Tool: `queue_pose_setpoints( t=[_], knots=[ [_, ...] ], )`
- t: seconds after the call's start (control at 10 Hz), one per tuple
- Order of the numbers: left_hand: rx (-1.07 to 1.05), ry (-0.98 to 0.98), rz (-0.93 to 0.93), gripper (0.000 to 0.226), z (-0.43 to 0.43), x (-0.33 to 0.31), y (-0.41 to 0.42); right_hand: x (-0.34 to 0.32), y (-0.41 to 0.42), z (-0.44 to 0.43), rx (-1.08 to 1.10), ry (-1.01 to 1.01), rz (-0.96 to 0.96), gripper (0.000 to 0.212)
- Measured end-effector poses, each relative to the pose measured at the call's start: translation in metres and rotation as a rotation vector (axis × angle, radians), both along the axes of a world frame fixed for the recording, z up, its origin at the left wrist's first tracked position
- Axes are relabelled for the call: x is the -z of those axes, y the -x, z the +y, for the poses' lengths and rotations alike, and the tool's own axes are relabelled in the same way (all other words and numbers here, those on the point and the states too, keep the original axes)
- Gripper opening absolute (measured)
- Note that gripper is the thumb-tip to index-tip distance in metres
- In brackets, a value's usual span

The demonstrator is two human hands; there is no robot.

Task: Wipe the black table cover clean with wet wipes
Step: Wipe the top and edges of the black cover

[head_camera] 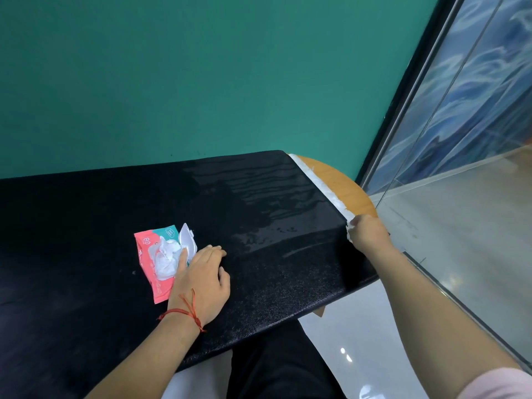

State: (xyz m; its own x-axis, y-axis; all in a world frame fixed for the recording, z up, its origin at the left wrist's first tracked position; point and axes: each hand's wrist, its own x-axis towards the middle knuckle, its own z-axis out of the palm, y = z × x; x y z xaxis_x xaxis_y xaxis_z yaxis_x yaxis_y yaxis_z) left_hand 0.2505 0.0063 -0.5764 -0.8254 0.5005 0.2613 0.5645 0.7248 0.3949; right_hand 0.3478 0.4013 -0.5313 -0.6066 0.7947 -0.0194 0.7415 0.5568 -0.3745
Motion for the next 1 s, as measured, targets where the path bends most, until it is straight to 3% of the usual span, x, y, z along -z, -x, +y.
queue_pose_setpoints(
  t=[0.1, 0.3, 0.5, 0.6, 0.7, 0.9, 1.0],
  knots=[
    [0.001, -0.002, -0.002, 0.037, 0.0, 0.0, 0.0, -0.003, 0.005, 0.005, 0.009, -0.029, -0.011, 0.025],
    [0.0, 0.003, 0.009, 0.036, 0.0, 0.003, 0.002, -0.005, 0.009, -0.045, -0.087, 0.138, 0.122, 0.013],
    [-0.004, 0.035, 0.02, 0.036, -0.001, 0.004, 0.002, 0.013, 0.015, -0.16, -0.451, 0.183, 0.158, 0.01],
    [-0.011, 0.036, 0.022, 0.036, 0.0, 0.004, 0.002, 0.017, 0.009, -0.189, -0.606, 0.101, 0.175, 0.012],
    [-0.011, 0.027, 0.027, 0.035, 0.0, 0.004, 0.001, 0.015, 0.005, -0.178, -0.603, -0.007, 0.139, 0.011],
    [-0.006, 0.004, 0.026, 0.033, 0.0, 0.005, 0.001, 0.004, -0.008, -0.077, -0.338, -0.161, 0.072, 0.005],
    [-0.004, 0.013, 0.017, 0.034, 0.0, 0.003, 0.0, -0.001, -0.004, -0.023, -0.176, -0.171, 0.006, 0.016]
  ],
)
